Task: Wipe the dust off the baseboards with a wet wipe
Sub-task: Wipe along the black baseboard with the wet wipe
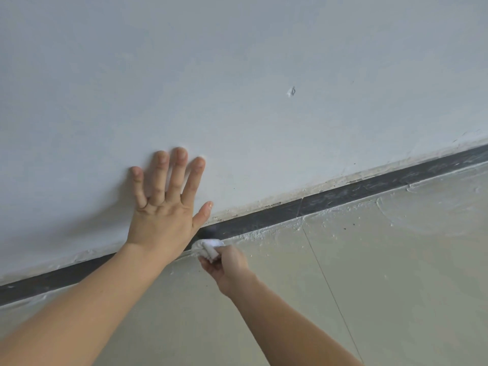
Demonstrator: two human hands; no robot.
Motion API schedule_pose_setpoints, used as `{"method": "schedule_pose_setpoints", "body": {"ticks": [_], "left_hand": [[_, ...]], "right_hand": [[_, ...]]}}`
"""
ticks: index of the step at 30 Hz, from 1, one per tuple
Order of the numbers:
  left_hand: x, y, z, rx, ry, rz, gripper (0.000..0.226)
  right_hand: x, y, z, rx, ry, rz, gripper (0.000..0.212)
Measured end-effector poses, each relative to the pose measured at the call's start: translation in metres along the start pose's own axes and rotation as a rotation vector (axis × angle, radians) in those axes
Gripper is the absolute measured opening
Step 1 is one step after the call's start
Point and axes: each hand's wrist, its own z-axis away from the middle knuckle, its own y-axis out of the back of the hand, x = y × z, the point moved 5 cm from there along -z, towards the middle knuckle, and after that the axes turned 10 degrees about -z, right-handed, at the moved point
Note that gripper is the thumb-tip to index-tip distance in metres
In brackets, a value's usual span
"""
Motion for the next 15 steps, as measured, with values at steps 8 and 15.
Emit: {"method": "schedule_pose_setpoints", "body": {"ticks": [8, 15], "left_hand": [[-0.001, 0.003, -0.001, -0.036, 0.0, -0.037, 0.08], [0.002, 0.012, -0.006, -0.036, -0.066, -0.059, 0.078]], "right_hand": [[-0.074, 0.026, 0.003, -0.002, 0.215, -0.202, 0.046], [-0.145, 0.106, 0.033, 0.25, 0.448, -0.424, 0.029]]}}
